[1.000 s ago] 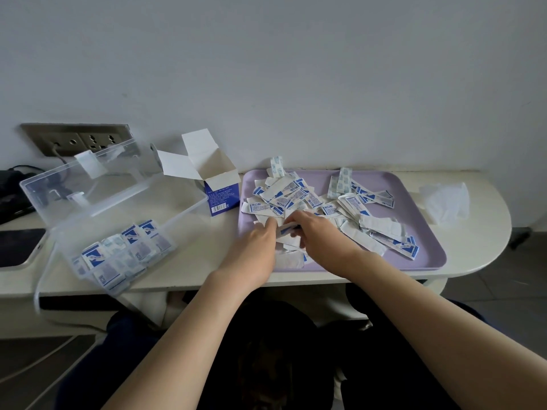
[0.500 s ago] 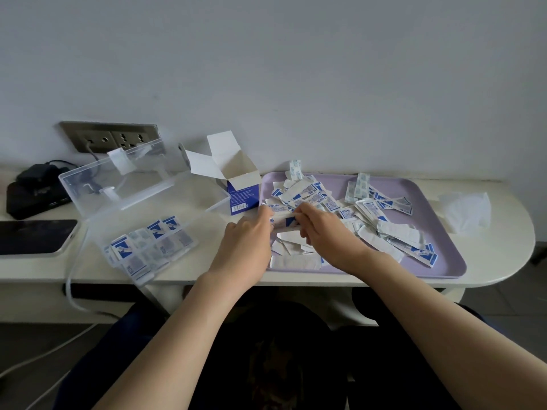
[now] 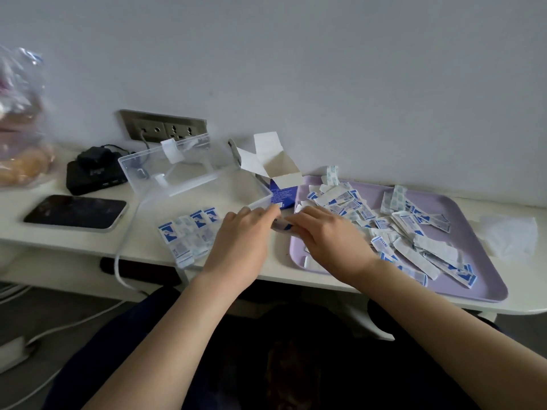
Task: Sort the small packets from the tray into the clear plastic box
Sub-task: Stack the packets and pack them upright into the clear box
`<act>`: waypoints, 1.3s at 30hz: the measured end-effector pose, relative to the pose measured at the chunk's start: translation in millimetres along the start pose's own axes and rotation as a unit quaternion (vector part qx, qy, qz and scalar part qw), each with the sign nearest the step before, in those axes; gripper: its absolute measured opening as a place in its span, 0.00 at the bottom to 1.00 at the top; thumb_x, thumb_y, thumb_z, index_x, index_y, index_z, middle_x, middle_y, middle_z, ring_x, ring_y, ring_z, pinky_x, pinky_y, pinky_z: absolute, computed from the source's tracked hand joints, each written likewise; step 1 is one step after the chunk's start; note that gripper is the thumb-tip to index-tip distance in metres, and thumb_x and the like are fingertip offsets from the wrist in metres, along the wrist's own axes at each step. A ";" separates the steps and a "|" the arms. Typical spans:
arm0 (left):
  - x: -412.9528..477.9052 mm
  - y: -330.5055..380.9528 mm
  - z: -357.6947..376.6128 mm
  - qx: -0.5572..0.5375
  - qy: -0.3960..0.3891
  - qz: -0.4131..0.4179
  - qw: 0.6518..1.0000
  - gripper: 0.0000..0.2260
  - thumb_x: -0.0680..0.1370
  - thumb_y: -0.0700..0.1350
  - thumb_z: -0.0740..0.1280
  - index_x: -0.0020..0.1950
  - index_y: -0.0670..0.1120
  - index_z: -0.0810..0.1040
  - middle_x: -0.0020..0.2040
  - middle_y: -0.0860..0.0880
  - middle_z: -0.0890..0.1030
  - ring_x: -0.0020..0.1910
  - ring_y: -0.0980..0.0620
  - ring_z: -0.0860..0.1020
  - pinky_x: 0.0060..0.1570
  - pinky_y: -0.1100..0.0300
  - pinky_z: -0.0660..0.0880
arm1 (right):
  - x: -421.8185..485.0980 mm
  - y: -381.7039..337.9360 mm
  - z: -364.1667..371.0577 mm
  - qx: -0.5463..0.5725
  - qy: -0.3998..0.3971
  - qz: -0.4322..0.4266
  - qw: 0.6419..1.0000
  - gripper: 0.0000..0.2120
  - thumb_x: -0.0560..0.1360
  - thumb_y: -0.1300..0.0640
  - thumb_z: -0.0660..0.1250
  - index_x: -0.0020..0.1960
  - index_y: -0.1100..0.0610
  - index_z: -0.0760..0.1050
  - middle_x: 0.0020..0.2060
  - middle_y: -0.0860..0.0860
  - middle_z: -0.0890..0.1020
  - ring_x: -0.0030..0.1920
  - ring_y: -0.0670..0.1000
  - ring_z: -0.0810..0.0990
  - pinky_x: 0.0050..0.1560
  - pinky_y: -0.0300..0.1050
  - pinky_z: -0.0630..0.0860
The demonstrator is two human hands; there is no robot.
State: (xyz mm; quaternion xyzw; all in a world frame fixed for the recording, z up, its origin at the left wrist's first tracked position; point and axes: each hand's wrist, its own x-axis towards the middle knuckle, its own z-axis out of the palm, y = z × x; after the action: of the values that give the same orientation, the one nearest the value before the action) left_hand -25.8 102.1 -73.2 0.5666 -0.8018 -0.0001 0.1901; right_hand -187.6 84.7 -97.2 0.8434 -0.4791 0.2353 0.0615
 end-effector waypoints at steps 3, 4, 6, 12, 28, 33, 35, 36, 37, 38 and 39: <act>-3.4 -13.3 -10.0 -0.025 0.032 -0.007 0.999 0.15 0.77 0.32 0.56 0.59 0.47 0.71 0.47 0.49 0.77 0.47 0.46 0.72 0.42 0.60 0.56 | 15.8 -18.3 -2.7 0.021 0.023 0.002 1.000 0.13 0.76 0.52 0.59 0.42 0.55 0.80 0.31 0.50 0.79 0.31 0.55 0.77 0.27 0.42 0.69; -4.1 -17.4 -12.4 -0.035 0.041 -0.010 0.998 0.13 0.78 0.33 0.57 0.59 0.46 0.71 0.45 0.48 0.76 0.45 0.45 0.72 0.41 0.60 0.56 | 20.5 -22.1 -3.4 0.034 0.030 0.009 0.999 0.16 0.76 0.49 0.57 0.41 0.56 0.79 0.31 0.50 0.79 0.30 0.55 0.75 0.26 0.43 0.70; -4.9 -30.0 -18.5 -0.069 0.075 -0.019 0.995 0.07 0.79 0.37 0.59 0.56 0.44 0.71 0.42 0.49 0.74 0.41 0.45 0.71 0.41 0.60 0.56 | 35.3 -30.8 -3.6 0.092 0.017 0.027 0.995 0.15 0.77 0.48 0.58 0.40 0.56 0.78 0.29 0.49 0.75 0.29 0.55 0.68 0.28 0.48 0.73; -11.3 -77.2 -21.5 -0.042 0.105 -0.091 0.989 0.16 0.75 0.43 0.69 0.61 0.43 0.72 0.52 0.45 0.76 0.51 0.42 0.74 0.48 0.51 0.67 | 81.5 -51.3 3.8 0.175 0.003 0.073 0.982 0.20 0.73 0.44 0.57 0.39 0.61 0.75 0.31 0.58 0.78 0.36 0.63 0.75 0.38 0.52 0.76; -27.8 -129.5 -24.2 0.029 -0.030 -0.141 0.989 0.08 0.79 0.44 0.62 0.43 0.54 0.67 0.46 0.54 0.77 0.51 0.50 0.70 0.52 0.56 0.62 | 153.6 -69.7 68.5 0.031 -0.247 0.160 0.955 0.17 0.76 0.54 0.60 0.35 0.65 0.75 0.29 0.58 0.72 0.32 0.56 0.69 0.30 0.40 0.64; -28.1 -130.5 -21.3 0.004 -0.034 -0.155 0.987 0.08 0.79 0.41 0.61 0.44 0.53 0.67 0.45 0.54 0.75 0.48 0.51 0.68 0.48 0.57 0.60 | 164.7 -62.5 84.7 -0.067 -0.343 0.208 0.913 0.10 0.76 0.60 0.60 0.38 0.63 0.68 0.40 0.57 0.74 0.35 0.51 0.73 0.35 0.37 0.69; -28.0 -131.3 -21.2 -0.005 -0.031 -0.156 0.987 0.08 0.78 0.41 0.62 0.44 0.53 0.68 0.45 0.54 0.74 0.46 0.51 0.66 0.47 0.57 0.59 | 166.6 -61.1 92.2 -0.089 -0.371 0.193 0.904 0.11 0.77 0.58 0.61 0.55 0.65 0.72 0.51 0.59 0.76 0.51 0.55 0.77 0.50 0.41 0.72; -27.7 -131.5 -21.3 -0.008 -0.030 -0.155 0.987 0.08 0.79 0.41 0.62 0.44 0.53 0.68 0.44 0.54 0.74 0.46 0.52 0.66 0.47 0.57 0.59 | 166.5 -61.3 94.4 -0.102 -0.379 0.186 0.901 0.14 0.77 0.57 0.61 0.58 0.65 0.71 0.52 0.59 0.77 0.53 0.56 0.76 0.53 0.43 0.71; -27.4 -131.6 -21.9 -0.011 -0.031 -0.155 0.987 0.08 0.79 0.41 0.62 0.44 0.53 0.68 0.44 0.54 0.74 0.46 0.52 0.66 0.47 0.57 0.59 | 166.0 -62.7 96.0 -0.105 -0.385 0.184 0.898 0.15 0.77 0.57 0.61 0.59 0.65 0.71 0.52 0.58 0.77 0.52 0.56 0.75 0.53 0.43 0.71; -27.5 -132.5 -22.2 -0.014 -0.032 -0.155 0.987 0.08 0.79 0.41 0.62 0.44 0.53 0.68 0.43 0.54 0.73 0.46 0.52 0.66 0.47 0.56 0.59 | 166.1 -63.4 99.7 -0.104 -0.390 0.183 0.896 0.15 0.77 0.56 0.62 0.60 0.65 0.70 0.52 0.58 0.77 0.51 0.56 0.74 0.54 0.44 0.70; -27.5 -132.3 -22.9 -0.018 -0.035 -0.155 0.987 0.08 0.79 0.41 0.62 0.44 0.53 0.67 0.43 0.54 0.73 0.46 0.52 0.66 0.47 0.56 0.59 | 166.2 -64.8 101.4 -0.095 -0.398 0.195 0.891 0.16 0.77 0.57 0.62 0.60 0.66 0.70 0.51 0.57 0.77 0.51 0.55 0.74 0.53 0.45 0.71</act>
State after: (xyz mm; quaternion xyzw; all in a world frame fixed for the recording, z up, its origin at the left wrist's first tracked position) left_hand 109.3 84.6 -88.8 0.6801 -0.7103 -0.0638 0.1700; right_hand -27.6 -43.7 -102.9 0.7463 -0.6383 -0.1594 -0.1016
